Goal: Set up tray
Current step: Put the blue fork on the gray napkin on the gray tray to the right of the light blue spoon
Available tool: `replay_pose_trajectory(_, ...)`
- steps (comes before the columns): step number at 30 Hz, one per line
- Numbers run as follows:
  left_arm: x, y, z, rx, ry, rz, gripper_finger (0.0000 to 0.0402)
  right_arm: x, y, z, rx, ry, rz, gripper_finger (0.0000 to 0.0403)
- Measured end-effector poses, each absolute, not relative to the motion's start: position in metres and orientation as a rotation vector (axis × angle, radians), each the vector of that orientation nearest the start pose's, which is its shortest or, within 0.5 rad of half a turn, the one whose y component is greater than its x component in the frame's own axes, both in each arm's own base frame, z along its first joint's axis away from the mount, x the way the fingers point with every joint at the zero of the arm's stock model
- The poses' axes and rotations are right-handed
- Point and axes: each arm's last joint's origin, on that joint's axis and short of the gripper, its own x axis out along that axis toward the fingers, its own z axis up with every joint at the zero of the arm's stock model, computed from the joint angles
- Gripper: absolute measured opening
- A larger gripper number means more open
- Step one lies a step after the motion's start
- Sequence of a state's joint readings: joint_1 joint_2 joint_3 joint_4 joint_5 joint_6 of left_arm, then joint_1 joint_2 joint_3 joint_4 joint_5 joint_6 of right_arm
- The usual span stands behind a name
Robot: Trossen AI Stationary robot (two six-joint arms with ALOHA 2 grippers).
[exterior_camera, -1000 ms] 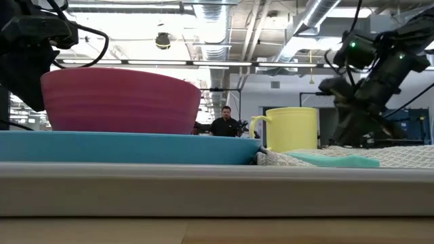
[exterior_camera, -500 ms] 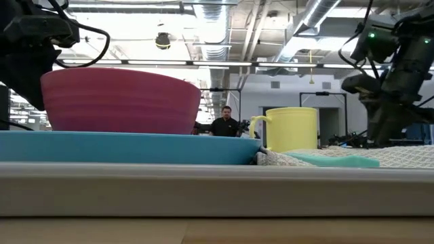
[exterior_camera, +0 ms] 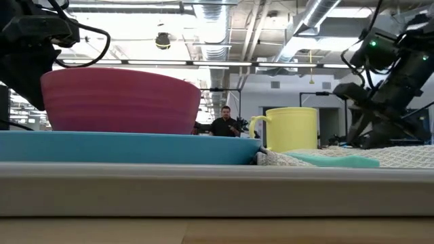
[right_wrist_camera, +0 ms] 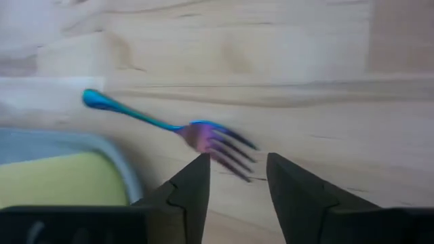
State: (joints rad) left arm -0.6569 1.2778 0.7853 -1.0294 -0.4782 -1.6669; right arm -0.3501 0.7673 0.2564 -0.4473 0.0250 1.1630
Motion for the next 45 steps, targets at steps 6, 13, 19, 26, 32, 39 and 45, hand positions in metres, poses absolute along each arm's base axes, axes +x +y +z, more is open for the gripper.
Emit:
replay_pose_trajectory(6,0.161,-0.107,0.2,-0.62,0.956,0.843,0.0112,0.115,-0.043,0.131,1.249,0.665,-0.91,0.0145)
replay_pose_trajectory(13,0.161,-0.107,0.2,-0.62,0.956,0.843,0.0112,0.119,-0.045,0.133,1.249,0.617,-0.883,0.0137)
replay_pose_trajectory(19,0.161,-0.107,0.2,-0.62,0.955,0.843,0.0112,0.121,-0.046,0.129,1.247,0.65,-0.906,0.0138)
replay_pose_trajectory(26,0.161,-0.107,0.2,-0.618,0.951,0.844,0.0112,0.136,-0.051,0.122,1.241,0.617,-0.883,0.0134)
replay_pose_trajectory(32,0.161,-0.107,0.2,-0.619,0.951,0.844,0.0112,0.144,-0.054,0.113,1.238,0.657,-0.909,0.0127)
replay_pose_trajectory(39,0.161,-0.107,0.2,-0.618,0.951,0.843,0.0112,0.146,-0.055,0.112,1.197,0.656,-0.875,0.0105)
replay_pose_trajectory(45,0.161,-0.107,0.2,-0.618,0.952,0.843,0.0112,0.147,-0.055,0.113,1.159,0.657,-0.842,0.0057)
